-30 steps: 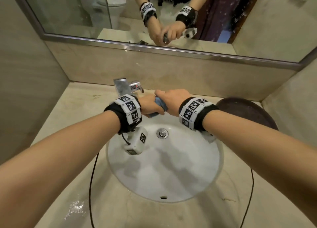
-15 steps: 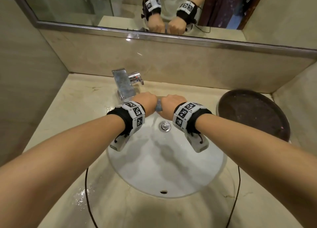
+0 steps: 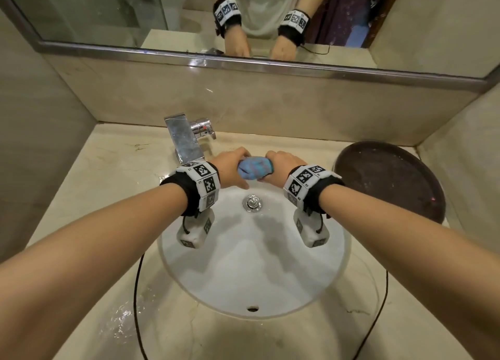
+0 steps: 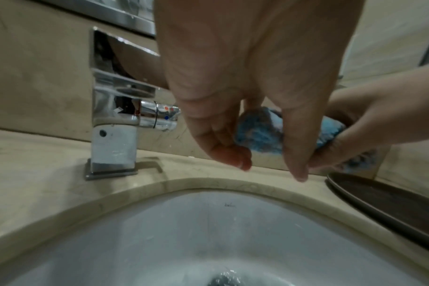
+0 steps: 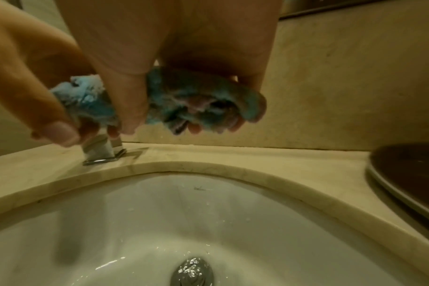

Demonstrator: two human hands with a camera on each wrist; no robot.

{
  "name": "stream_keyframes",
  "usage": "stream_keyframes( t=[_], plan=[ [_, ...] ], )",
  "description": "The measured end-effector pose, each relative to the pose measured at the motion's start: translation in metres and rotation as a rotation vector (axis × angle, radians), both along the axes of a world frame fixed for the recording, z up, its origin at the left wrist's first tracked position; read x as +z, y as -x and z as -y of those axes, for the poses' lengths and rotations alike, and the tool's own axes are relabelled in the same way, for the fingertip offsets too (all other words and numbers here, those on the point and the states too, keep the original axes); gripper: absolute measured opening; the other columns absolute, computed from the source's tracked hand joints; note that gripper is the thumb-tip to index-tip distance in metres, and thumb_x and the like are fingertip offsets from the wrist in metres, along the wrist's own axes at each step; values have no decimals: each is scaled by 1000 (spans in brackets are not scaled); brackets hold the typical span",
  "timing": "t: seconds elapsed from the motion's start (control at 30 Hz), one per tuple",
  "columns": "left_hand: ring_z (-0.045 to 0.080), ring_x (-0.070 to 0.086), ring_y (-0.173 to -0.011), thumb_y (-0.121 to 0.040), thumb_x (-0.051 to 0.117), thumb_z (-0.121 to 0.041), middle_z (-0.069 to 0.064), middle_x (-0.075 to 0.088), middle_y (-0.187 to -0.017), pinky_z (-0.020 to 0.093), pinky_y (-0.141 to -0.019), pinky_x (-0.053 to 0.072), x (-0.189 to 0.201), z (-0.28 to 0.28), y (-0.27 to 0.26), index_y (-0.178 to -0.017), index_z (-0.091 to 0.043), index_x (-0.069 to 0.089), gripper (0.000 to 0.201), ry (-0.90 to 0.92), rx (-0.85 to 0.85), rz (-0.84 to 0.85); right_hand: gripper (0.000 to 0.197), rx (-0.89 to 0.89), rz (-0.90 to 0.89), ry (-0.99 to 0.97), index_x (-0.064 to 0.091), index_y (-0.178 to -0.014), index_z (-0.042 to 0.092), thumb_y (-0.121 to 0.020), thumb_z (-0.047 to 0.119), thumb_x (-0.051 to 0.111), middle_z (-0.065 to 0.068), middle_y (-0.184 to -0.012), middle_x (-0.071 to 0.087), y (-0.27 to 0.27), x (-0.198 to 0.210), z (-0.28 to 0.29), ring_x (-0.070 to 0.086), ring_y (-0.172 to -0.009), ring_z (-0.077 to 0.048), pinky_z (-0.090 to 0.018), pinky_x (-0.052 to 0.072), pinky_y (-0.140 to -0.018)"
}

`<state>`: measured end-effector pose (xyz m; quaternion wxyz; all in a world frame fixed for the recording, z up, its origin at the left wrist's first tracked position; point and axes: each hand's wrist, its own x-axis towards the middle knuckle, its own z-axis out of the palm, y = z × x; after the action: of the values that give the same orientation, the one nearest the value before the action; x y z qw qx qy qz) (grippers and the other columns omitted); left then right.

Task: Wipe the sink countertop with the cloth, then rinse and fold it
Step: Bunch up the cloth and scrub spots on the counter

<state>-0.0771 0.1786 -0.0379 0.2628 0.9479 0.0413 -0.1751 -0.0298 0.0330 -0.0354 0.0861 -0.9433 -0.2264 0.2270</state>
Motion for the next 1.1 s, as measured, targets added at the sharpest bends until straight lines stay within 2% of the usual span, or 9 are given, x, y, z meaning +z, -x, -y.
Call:
stream_keyframes(
  t=[0.17, 0.27, 0.37, 0.5, 0.67, 0.77, 0.83, 1.03, 1.1],
  plan=[
    [25, 61, -103, -76, 73, -24, 9, 65, -117, 31, -88, 50, -4, 22, -10, -121, -15, 51, 51, 140, 41, 63, 61, -123, -29, -71, 39, -133, 19, -81, 35, 66, -12, -126, 59, 7, -3, 34, 58, -111, -32, -35, 47, -92],
    [21, 57, -91, -79, 72, -27, 7, 64, -109, 27, -80, 46, -1, 44, -14, -122, -13, 51, 50, 234, 2, 67, 46, -211, -35, -111, 52, -122, 13, -83, 34, 64, -15, -122, 57, 13, -2, 57, 58, -107, -33, -31, 44, -84],
    [17, 52, -87, -81, 71, -29, 9, 64, -113, 23, -76, 40, -2, 65, -18, -121, -10, 51, 49, 214, -90, 53, 46, -345, -55, -81, 64, -109, 10, -79, 45, 65, -17, -117, 52, 20, -1, 81, 58, -102, -34, -34, 49, -86],
    [19, 55, -90, -85, 65, -29, 11, 62, -118, 24, -77, 40, -7, 94, -25, -125, -10, 48, 47, 191, -174, 29, 32, -535, -70, -131, 67, -106, 7, -84, 30, 64, -16, -106, 64, 34, 2, 127, 62, -103, -33, -38, 52, -90],
    [28, 60, -106, -90, 58, -27, 10, 63, -118, 25, -76, 39, -11, 142, -24, -125, -9, 49, 40, 167, -293, -17, 36, -828, 31, -131, 56, -120, 17, -86, 25, 58, -14, -114, 65, 56, 1, 202, 62, -105, -35, -38, 52, -88],
    [29, 61, -105, -92, 55, -25, 12, 64, -116, 27, -80, 41, -16, 174, -20, -124, -9, 50, 36, 149, -361, -34, 37, -1006, 159, -123, 50, -124, 20, -88, 18, 49, -18, -116, 64, 77, 1, 253, 61, -102, -38, -39, 49, -82],
    [30, 61, -103, -92, 54, -25, 12, 65, -114, 27, -79, 41, -22, 189, -18, -122, -10, 52, 34, 125, -398, -37, 35, -1110, 206, -89, 49, -127, 18, -92, 21, 46, -19, -120, 62, 90, -1, 286, 59, -107, -39, -41, 48, -87],
    [30, 62, -102, -92, 53, -27, 13, 66, -110, 29, -79, 44, -44, 209, -27, -116, -10, 56, 30, 40, -353, -32, 53, -1068, -67, 234, 34, -140, 9, -91, 18, 51, -22, -144, 38, 97, -43, 323, 40, -131, -37, -45, 37, -107],
    [31, 62, -100, -92, 52, -27, 14, 67, -110, 30, -78, 45, -52, 212, -33, -112, -11, 58, 27, 21, -306, -9, 57, -1059, -87, 243, 28, -144, 10, -92, 16, 51, -22, -147, 30, 89, -49, 329, 33, -135, -37, -44, 32, -110]
  ],
)
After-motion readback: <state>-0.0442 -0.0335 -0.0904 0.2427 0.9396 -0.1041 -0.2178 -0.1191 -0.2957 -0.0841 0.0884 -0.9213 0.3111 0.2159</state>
